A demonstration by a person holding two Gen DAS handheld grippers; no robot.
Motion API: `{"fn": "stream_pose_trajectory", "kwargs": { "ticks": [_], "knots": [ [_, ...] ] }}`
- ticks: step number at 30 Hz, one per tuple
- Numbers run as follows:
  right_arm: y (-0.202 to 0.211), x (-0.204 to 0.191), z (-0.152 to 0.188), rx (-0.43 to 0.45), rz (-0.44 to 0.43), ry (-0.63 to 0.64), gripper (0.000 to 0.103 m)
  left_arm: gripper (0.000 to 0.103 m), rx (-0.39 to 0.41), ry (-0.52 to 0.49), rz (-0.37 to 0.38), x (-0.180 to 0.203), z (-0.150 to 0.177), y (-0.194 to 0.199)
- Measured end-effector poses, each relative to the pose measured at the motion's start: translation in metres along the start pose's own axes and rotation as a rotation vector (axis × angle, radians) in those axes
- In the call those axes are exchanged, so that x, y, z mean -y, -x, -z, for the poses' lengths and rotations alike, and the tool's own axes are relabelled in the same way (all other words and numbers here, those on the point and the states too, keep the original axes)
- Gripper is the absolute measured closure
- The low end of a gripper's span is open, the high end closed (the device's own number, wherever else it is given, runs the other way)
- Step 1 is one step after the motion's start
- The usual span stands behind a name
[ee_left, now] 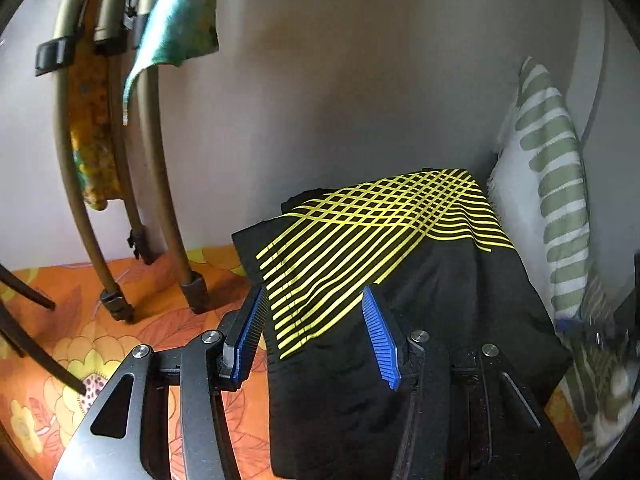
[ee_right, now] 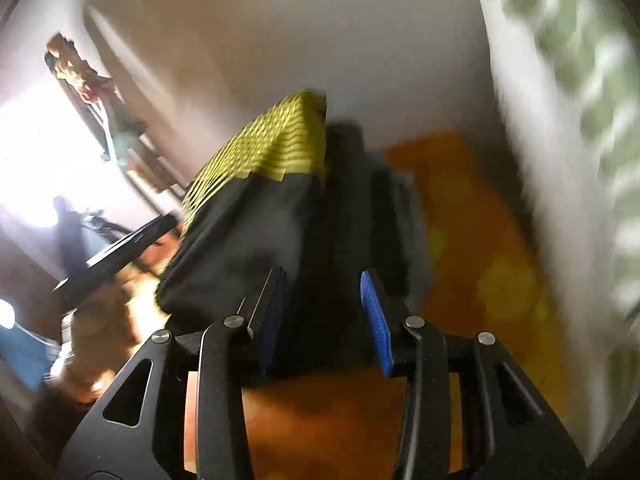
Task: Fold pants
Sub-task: 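Lower the pants onto the bed beside the pillow and open both grippers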
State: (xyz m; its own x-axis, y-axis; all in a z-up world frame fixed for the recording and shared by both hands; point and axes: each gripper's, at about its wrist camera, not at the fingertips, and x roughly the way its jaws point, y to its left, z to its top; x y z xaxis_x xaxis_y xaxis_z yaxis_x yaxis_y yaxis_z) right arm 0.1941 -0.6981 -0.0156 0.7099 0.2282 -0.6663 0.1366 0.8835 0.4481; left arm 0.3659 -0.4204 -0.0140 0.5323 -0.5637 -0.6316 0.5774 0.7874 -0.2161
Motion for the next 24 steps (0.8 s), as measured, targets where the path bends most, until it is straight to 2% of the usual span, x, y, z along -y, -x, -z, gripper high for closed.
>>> {"fn": "stream_pose_trajectory", "kwargs": {
  "ticks": [4, 6, 7, 8, 10, 11, 14, 17, 20, 24],
  "knots": [
    [-0.009, -0.015, 0.011, -0.041, -0.079, 0.003, 0.062, 0.055, 0.001, -0.025, -0.015, 0.003, -0.009, -0.001],
    [-0.013, -0.021, 0.012, -0.043, -0.071, 0.022, 0.062, 0.055, -0.003, -0.026, -0.023, 0.003, -0.014, -0.003],
    [-0.014, -0.026, 0.014, -0.043, -0.04, 0.055, 0.062, 0.055, -0.005, -0.027, -0.026, 0.003, -0.016, -0.005],
    [-0.014, -0.029, 0.015, -0.049, -0.01, 0.082, 0.067, 0.055, -0.008, -0.023, -0.028, 0.002, -0.018, -0.007],
    [-0.021, -0.034, 0.016, -0.064, 0.03, 0.118, 0.09, 0.055, -0.014, -0.012, -0.026, 0.002, -0.021, -0.013],
    [-0.02, -0.034, 0.016, -0.061, 0.033, 0.128, 0.091, 0.055, -0.015, -0.01, -0.027, 0.002, -0.021, -0.015],
    [-0.013, -0.031, 0.016, -0.037, 0.088, 0.177, 0.093, 0.055, -0.024, -0.01, -0.024, 0.008, -0.021, -0.025],
    [-0.012, -0.017, 0.015, -0.041, 0.153, 0.174, 0.093, 0.055, -0.04, -0.04, -0.051, 0.016, -0.018, -0.039],
    [-0.018, -0.014, 0.016, -0.067, 0.158, 0.174, 0.091, 0.055, -0.046, -0.051, -0.09, 0.017, -0.019, -0.043],
    [-0.012, -0.013, 0.018, -0.055, 0.177, 0.167, 0.089, 0.055, -0.018, -0.021, -0.139, 0.004, -0.026, -0.026]
  ]
}}
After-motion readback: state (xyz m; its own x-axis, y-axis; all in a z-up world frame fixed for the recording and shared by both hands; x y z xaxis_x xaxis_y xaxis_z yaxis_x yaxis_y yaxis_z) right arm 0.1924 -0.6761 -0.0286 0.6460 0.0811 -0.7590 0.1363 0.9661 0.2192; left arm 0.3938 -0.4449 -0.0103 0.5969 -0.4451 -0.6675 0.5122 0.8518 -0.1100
